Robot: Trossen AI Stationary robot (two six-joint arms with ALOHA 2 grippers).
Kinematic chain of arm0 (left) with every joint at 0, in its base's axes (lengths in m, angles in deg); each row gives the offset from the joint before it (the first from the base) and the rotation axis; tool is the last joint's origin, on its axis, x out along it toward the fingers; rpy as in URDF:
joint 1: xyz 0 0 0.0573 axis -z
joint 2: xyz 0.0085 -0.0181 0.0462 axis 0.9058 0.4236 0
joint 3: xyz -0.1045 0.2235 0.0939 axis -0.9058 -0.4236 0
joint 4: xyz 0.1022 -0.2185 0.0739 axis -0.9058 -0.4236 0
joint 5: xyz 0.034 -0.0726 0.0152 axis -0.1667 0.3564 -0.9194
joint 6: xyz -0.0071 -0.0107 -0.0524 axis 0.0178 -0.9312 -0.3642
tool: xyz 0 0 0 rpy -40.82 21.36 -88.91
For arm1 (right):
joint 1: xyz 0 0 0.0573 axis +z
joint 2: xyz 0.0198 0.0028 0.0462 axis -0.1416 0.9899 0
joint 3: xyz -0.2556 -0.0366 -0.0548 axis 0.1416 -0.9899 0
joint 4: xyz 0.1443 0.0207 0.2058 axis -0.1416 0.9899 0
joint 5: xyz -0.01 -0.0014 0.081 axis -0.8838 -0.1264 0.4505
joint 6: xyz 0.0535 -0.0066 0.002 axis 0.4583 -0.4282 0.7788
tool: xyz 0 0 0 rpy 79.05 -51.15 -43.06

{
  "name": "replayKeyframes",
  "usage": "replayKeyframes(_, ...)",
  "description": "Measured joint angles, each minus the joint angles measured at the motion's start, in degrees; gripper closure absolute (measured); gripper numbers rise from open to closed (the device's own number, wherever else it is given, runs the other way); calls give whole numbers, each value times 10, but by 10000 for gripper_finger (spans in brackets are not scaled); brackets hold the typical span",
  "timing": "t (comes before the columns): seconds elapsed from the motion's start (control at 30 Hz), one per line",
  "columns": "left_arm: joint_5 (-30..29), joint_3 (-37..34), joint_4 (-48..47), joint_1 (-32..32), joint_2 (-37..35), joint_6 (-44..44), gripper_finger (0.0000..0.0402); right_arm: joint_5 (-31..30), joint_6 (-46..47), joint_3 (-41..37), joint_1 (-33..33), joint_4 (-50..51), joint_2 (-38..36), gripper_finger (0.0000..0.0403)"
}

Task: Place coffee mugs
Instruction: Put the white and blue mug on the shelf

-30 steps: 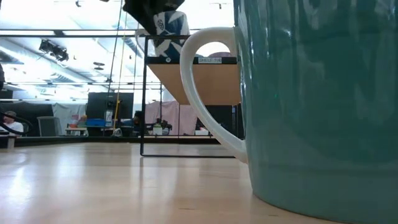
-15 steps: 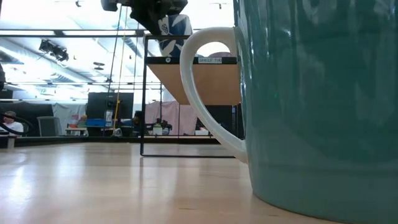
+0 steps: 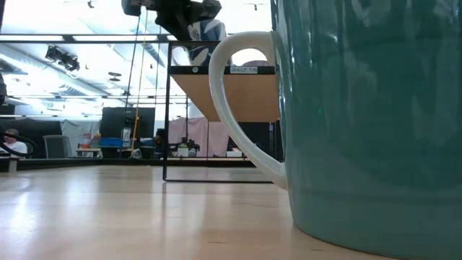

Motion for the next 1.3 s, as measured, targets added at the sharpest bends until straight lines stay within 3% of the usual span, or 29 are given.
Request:
replayKeyframes(0.43,-22,0,-2,0,12,-2,358,-6,-6,0,0,-10,0,281)
replayKeyframes(0.9,-43,0,19,0,12,-7,286,-6,-10,0,0,-17,0,281)
replayKeyframes(1.3,-108,0,22,0,12,-38,281,-6,-11,0,0,-18,0,281)
